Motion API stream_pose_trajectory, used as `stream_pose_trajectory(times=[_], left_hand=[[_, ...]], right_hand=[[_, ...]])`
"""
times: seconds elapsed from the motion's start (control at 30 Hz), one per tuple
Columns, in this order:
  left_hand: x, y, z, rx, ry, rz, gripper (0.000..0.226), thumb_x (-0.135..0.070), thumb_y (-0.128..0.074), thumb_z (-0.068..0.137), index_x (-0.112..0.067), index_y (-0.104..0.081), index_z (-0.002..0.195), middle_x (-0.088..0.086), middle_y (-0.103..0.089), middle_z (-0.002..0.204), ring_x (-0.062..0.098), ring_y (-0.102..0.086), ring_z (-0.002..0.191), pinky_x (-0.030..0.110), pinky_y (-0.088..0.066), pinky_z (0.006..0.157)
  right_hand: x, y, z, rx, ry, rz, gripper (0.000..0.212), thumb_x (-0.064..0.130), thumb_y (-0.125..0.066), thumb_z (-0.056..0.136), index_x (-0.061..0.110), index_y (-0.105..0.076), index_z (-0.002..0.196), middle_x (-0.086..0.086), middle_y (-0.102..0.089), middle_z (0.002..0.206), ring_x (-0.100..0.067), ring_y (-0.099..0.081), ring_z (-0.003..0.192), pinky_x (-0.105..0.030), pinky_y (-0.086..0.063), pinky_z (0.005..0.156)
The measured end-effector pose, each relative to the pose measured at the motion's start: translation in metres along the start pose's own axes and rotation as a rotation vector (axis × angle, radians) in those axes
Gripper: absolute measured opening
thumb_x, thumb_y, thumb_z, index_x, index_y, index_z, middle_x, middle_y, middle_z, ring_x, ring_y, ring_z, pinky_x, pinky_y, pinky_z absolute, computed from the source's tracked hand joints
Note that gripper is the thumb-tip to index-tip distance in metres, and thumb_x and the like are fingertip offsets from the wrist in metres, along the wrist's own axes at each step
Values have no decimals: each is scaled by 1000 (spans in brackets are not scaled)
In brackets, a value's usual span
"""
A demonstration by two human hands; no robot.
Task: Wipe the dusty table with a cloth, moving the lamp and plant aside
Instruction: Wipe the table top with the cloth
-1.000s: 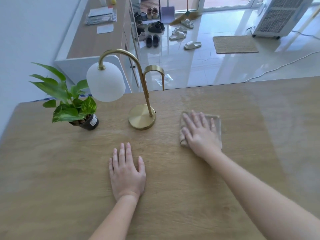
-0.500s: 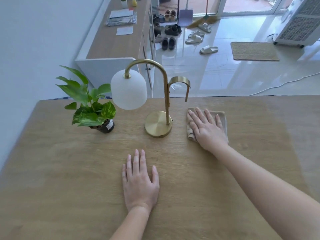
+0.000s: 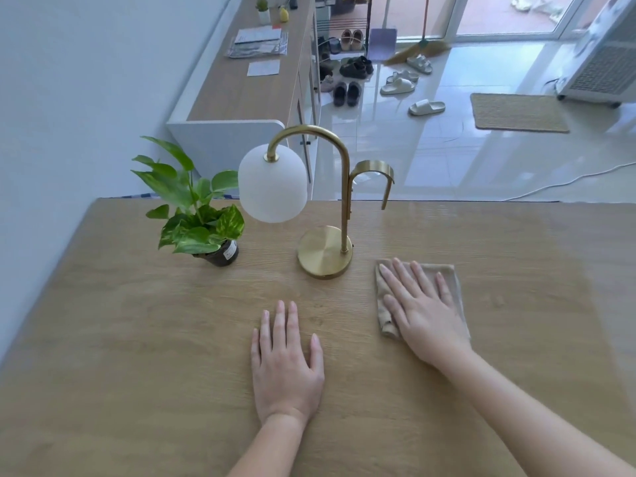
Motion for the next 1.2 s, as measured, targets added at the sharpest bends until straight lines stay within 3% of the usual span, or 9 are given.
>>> stream_pose_trajectory(times=[0.13, 0.23, 0.33, 0.43, 0.53, 0.73, 0.87, 0.97, 1.2], left_hand=[[-1, 0, 0, -2, -2, -3, 71, -55, -34, 103, -22, -37, 166, -2, -34, 173, 24, -25, 163, 49, -25, 131], [0, -2, 1, 4, 0, 1, 71, -56, -34, 104, -23, -35, 167, -2, -33, 174, 23, -23, 163, 48, -22, 132], [-1, -3, 2, 10, -5, 4, 72, -56, -34, 104, -24, -34, 168, -3, -32, 174, 23, -22, 163, 46, -20, 132], [1, -3, 1, 16, 4, 8, 72, -56, -33, 104, -24, -33, 168, -3, -31, 175, 23, -21, 164, 46, -19, 132], [1, -1, 1, 9, -3, 7, 72, -56, -34, 104, -24, -32, 168, -3, -30, 175, 23, -21, 164, 47, -20, 132], [2, -3, 1, 20, -1, 13, 72, -57, -32, 105, -25, -30, 169, -3, -28, 176, 22, -19, 165, 46, -19, 133], [2, -2, 1, 14, 3, 10, 72, -56, -35, 104, -25, -31, 169, -3, -29, 175, 22, -20, 164, 45, -17, 133], [3, -3, 0, 30, 3, 20, 71, -56, -34, 105, -25, -29, 169, -4, -27, 176, 22, -18, 165, 45, -16, 134], [1, -3, 0, 34, 3, 22, 72, -57, -32, 105, -25, -29, 169, -4, -25, 176, 21, -16, 165, 44, -14, 134]], right_hand=[[-25, 7, -16, -5, 37, -51, 51, 57, -4, 111, 63, 8, 160, 36, 16, 167, 3, 17, 158, -41, 8, 131], [-68, 38, 52, -106, -170, 28, 54, 58, -6, 110, 58, -3, 163, 29, 6, 172, -7, 3, 163, -47, 3, 131], [-75, 54, 117, -143, -348, 98, 55, 55, -12, 112, 50, -6, 167, 23, 4, 175, -10, 5, 163, -50, 8, 130], [-31, 41, 120, -54, -153, 62, 53, 52, -12, 113, 52, -4, 166, 26, 6, 173, -6, 8, 162, -46, 10, 130], [-54, 35, 73, -12, -33, -28, 54, 51, -6, 110, 56, -2, 164, 30, 6, 171, -1, 7, 161, -44, 3, 131], [-141, 79, 97, -147, -471, 98, 56, 52, -16, 113, 45, -12, 168, 18, -4, 176, -14, -3, 164, -52, 2, 131], [-76, 63, 118, -77, -215, 83, 53, 54, -15, 112, 54, -11, 165, 27, 0, 172, -8, 3, 163, -45, 10, 129], [-92, 58, 89, -28, -96, 33, 51, 56, -14, 112, 59, -11, 163, 33, 1, 170, -1, 3, 161, -42, 7, 130], [-251, 99, 68, -196, -605, 74, 62, 62, -12, 107, 48, -12, 167, 18, -4, 176, -19, -6, 164, -57, 1, 130]])
Point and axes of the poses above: each hand's wrist, its own z-axis towards the middle knuckle, its own y-axis out of the back of the hand, x = y × z, the point moved 8 cm from there along z, towards the middle knuckle
